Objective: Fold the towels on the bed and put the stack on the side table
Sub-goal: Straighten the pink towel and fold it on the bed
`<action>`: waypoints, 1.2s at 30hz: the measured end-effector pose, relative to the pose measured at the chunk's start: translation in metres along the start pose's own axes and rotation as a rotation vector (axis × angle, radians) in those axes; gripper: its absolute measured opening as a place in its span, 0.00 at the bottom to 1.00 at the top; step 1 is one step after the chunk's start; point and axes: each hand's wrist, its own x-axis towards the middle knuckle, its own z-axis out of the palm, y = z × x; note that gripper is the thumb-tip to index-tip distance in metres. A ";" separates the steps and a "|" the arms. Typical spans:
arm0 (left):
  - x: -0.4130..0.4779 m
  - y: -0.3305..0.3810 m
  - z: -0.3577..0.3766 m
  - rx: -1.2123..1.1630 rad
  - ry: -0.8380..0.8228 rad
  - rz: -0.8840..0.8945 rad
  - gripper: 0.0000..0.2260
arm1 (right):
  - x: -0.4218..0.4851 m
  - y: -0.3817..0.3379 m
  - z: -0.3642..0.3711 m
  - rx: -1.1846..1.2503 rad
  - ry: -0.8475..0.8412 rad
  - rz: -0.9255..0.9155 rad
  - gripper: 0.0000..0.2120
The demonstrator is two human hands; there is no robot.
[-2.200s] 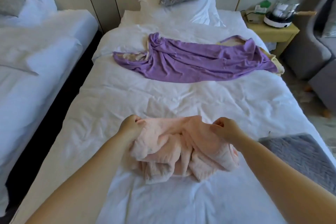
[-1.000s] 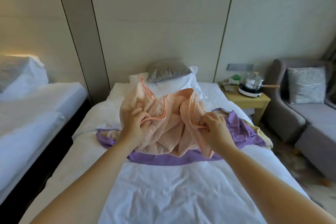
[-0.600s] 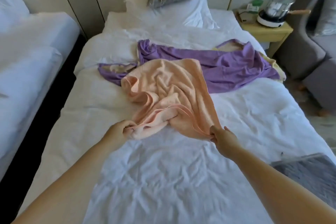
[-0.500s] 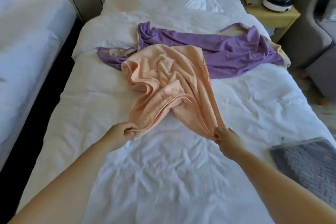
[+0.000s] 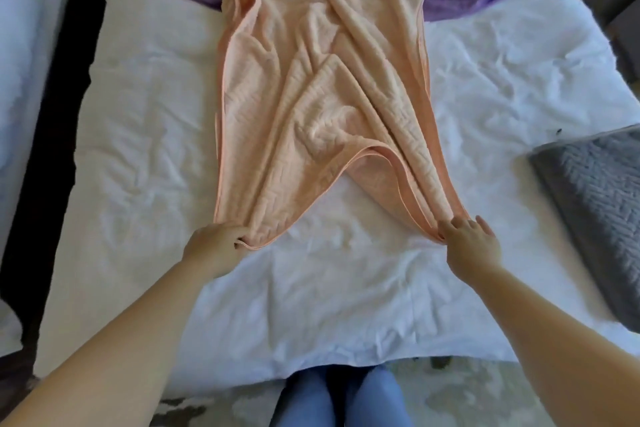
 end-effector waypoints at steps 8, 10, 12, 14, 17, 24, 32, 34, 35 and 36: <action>-0.079 -0.042 0.027 -0.055 0.433 0.086 0.10 | -0.028 -0.036 0.010 -0.039 -0.019 0.137 0.24; -0.089 -0.038 0.025 -0.058 0.514 0.135 0.10 | -0.029 -0.060 0.001 0.141 0.085 0.058 0.22; -0.098 -0.033 0.020 -0.118 0.539 0.142 0.09 | -0.032 -0.088 -0.012 0.325 0.158 -0.065 0.21; -0.107 -0.033 0.013 -0.174 0.544 0.155 0.08 | -0.035 -0.118 -0.027 0.416 0.262 -0.215 0.21; -0.114 -0.044 0.004 -0.195 0.516 0.221 0.05 | -0.040 -0.162 -0.044 0.383 0.384 -0.405 0.27; -0.129 -0.097 -0.009 -0.216 0.464 0.391 0.07 | -0.052 -0.277 -0.036 0.309 0.320 -0.464 0.24; -0.156 -0.206 -0.006 -0.101 0.308 0.354 0.08 | -0.107 -0.354 -0.020 0.363 0.214 -0.587 0.11; -0.164 -0.228 0.006 -0.016 0.194 0.271 0.08 | -0.123 -0.372 -0.010 0.295 0.116 -0.649 0.11; -0.166 -0.235 0.013 0.002 0.150 0.246 0.08 | -0.127 -0.379 -0.007 0.271 0.085 -0.659 0.12; -0.165 -0.239 0.018 0.008 0.121 0.232 0.09 | -0.130 -0.384 -0.003 0.266 0.068 -0.654 0.12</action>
